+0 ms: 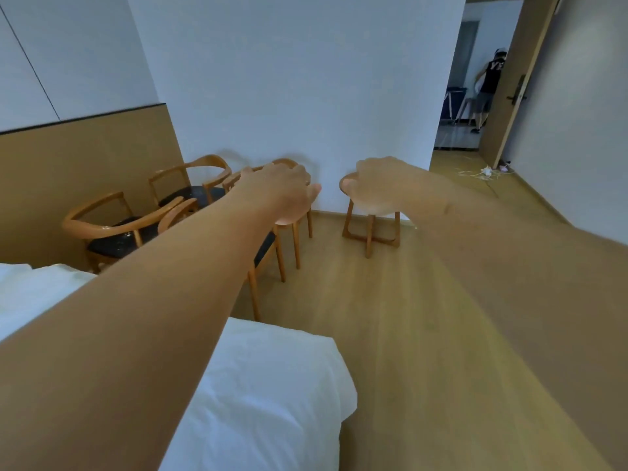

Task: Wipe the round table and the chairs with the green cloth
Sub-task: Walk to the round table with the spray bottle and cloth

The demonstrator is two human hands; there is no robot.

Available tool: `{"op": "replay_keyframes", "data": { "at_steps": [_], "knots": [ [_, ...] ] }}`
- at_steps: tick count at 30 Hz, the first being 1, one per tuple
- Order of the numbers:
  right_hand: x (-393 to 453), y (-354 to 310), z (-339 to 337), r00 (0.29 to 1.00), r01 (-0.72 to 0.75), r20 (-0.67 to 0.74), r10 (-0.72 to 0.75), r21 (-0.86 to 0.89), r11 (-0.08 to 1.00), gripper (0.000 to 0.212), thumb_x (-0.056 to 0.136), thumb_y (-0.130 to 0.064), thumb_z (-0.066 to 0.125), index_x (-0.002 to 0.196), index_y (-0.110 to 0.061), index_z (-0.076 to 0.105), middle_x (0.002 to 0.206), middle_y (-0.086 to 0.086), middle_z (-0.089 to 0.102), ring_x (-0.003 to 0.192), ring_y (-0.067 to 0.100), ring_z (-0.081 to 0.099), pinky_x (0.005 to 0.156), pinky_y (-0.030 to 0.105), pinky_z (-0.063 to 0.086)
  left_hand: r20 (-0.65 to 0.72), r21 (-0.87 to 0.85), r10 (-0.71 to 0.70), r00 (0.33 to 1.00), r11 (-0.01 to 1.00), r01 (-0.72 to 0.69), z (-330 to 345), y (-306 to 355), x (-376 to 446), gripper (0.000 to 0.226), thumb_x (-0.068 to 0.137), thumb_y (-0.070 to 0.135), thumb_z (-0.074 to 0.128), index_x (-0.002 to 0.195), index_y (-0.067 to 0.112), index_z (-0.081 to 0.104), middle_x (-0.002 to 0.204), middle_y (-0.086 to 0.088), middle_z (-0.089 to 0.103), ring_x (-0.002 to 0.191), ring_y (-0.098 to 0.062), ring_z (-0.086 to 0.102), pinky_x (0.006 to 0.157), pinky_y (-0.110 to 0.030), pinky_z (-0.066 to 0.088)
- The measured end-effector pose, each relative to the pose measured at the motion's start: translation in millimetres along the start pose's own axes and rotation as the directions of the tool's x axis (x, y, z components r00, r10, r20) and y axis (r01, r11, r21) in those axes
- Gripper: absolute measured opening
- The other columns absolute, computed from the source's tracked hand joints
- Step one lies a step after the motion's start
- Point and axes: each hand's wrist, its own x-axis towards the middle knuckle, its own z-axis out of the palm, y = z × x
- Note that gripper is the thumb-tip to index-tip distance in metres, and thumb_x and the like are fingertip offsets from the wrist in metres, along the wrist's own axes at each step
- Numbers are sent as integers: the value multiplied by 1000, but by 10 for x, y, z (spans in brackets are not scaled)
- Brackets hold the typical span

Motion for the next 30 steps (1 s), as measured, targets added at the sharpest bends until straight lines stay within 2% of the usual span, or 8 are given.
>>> {"op": "replay_keyframes", "data": {
  "at_steps": [3,6,9,14,18,25,27,30],
  "knots": [
    [373,350,-75,1000,-24,16,24,-16,1000,23,99,-28,40,104,-9,52,96,7,51,97,26,46,102,43,33,18,48,16,1000,999,-16,10,197,465,49,103,40,23,145,16,30,146,-11,39,133,-32,36,101,-52,30],
    [762,633,-169,998,-49,36,50,-10,999,42,99,-37,40,131,-10,47,130,13,50,124,35,43,109,50,32,40,-48,-39,998,998,41,60,352,934,55,101,46,22,146,16,29,147,-12,39,133,-31,36,104,-52,29],
    [1173,876,-147,998,-42,47,43,-23,999,46,101,-37,37,137,-9,44,140,14,45,131,35,40,112,49,29,68,-54,-57,996,997,61,128,487,1364,58,100,50,20,147,17,26,149,-12,36,135,-32,34,108,-55,26],
    [1910,1260,30,997,6,83,-3,-35,999,37,103,-33,34,120,-5,51,116,13,53,117,31,48,111,45,30,91,-17,-50,995,999,52,345,569,2152,57,99,50,18,143,16,32,147,-12,39,134,-32,36,107,-57,27],
    [2589,1610,244,994,-25,100,32,-74,997,46,104,-36,30,138,-6,43,141,15,47,129,34,42,112,48,28,87,-2,-13,996,1000,13,729,573,2877,58,99,51,19,142,15,34,147,-10,40,133,-31,37,106,-57,26],
    [3831,2117,560,984,-114,120,129,-130,985,43,102,-29,33,138,-8,41,142,18,43,130,39,40,107,50,34,47,-36,34,998,999,-32,1333,472,4236,50,98,44,33,141,19,37,134,-10,50,112,-30,56,79,-41,45],
    [3996,2241,684,988,-105,100,117,-118,987,41,101,-30,35,134,-7,44,137,18,48,122,35,46,100,42,39,52,-95,49,997,994,-44,1456,516,4442,48,97,44,35,138,17,40,131,-10,52,106,-29,59,78,-40,47],
    [4341,2512,887,983,-136,112,146,-95,986,23,98,-29,40,105,-10,51,117,15,58,95,28,54,74,33,44,153,-179,102,983,981,-74,1698,668,4953,34,98,37,39,106,11,58,102,-8,63,86,-24,61,72,-36,51]
  ]
}}
